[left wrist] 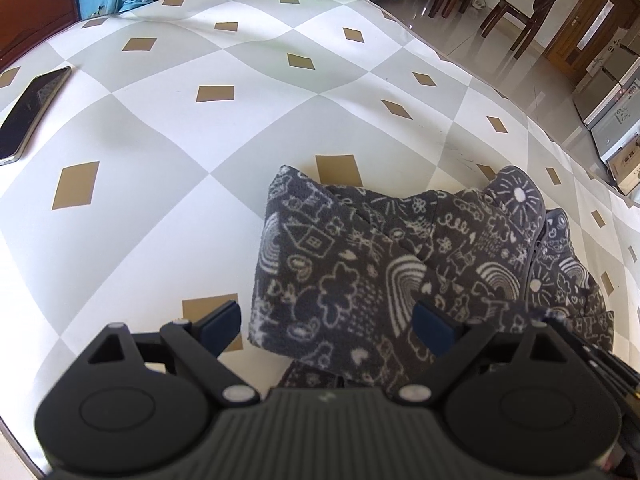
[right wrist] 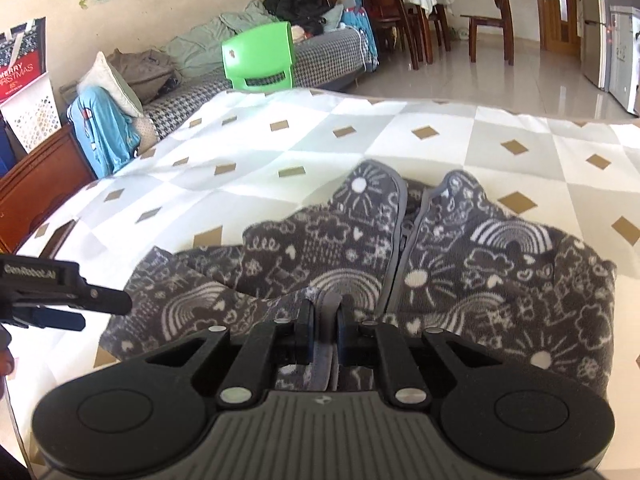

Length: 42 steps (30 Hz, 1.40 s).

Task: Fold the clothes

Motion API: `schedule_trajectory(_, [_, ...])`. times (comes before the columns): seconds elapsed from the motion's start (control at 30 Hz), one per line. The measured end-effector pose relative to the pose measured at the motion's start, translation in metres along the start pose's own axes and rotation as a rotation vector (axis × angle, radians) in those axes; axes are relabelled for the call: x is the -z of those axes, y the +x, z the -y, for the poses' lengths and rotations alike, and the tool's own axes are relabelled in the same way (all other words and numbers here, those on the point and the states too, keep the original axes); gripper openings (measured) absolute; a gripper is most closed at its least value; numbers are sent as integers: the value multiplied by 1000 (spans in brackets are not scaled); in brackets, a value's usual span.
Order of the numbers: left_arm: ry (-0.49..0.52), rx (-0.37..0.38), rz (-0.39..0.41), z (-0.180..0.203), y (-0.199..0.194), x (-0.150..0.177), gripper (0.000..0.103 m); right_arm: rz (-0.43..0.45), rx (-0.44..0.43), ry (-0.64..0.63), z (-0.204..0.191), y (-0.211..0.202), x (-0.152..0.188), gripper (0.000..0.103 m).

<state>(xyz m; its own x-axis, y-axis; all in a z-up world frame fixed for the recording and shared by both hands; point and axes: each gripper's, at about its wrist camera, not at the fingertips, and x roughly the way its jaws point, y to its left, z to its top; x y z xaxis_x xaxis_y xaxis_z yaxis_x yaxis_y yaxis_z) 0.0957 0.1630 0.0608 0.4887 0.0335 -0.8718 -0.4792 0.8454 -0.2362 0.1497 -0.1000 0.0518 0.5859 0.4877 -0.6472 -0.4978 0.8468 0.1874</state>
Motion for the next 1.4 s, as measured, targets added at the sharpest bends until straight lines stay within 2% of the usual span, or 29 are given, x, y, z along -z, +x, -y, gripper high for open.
schedule_trajectory(0.17, [1, -6, 13, 0, -1, -1, 93, 113, 35, 25, 11, -29, -19, 11])
schedule_trajectory(0.27, [9, -7, 21, 2, -2, -1, 93, 187, 93, 63, 26, -56, -29, 11])
schedule_trajectory(0.33, [21, -4, 23, 5, -1, 1, 94, 200, 147, 79, 37, -70, -32, 11])
schedule_trajectory(0.47, [59, -2, 17, 14, 2, 7, 96, 132, 293, 123, 63, -83, -26, 11])
schedule_trajectory(0.63, [107, -3, 5, 27, 7, 15, 96, -57, 331, 187, 90, -68, -1, 12])
schedule_trajectory(0.67, [119, -7, 5, 30, 8, 17, 96, -72, 344, 209, 95, -68, 3, 12])
schedule_trajectory(0.7, [129, -11, 6, 32, 8, 19, 96, -80, 357, 230, 99, -69, 6, 18])
schedule_trajectory(0.8, [147, -14, 11, 38, 9, 21, 97, -31, 376, 261, 109, -80, 4, 24])
schedule_trajectory(0.87, [160, -16, 19, 41, 8, 23, 97, -5, 372, 273, 111, -86, 3, 30])
schedule_trajectory(0.93, [173, -15, 34, 45, 7, 25, 98, 6, 332, 292, 112, -86, 3, 32])
schedule_trajectory(1.1, [219, 19, 57, 60, 4, 28, 99, -16, 262, 285, 102, -75, 4, 33])
schedule_trajectory(1.4, [297, 91, 109, 95, 5, 34, 99, -86, 217, 257, 92, -57, 11, 36])
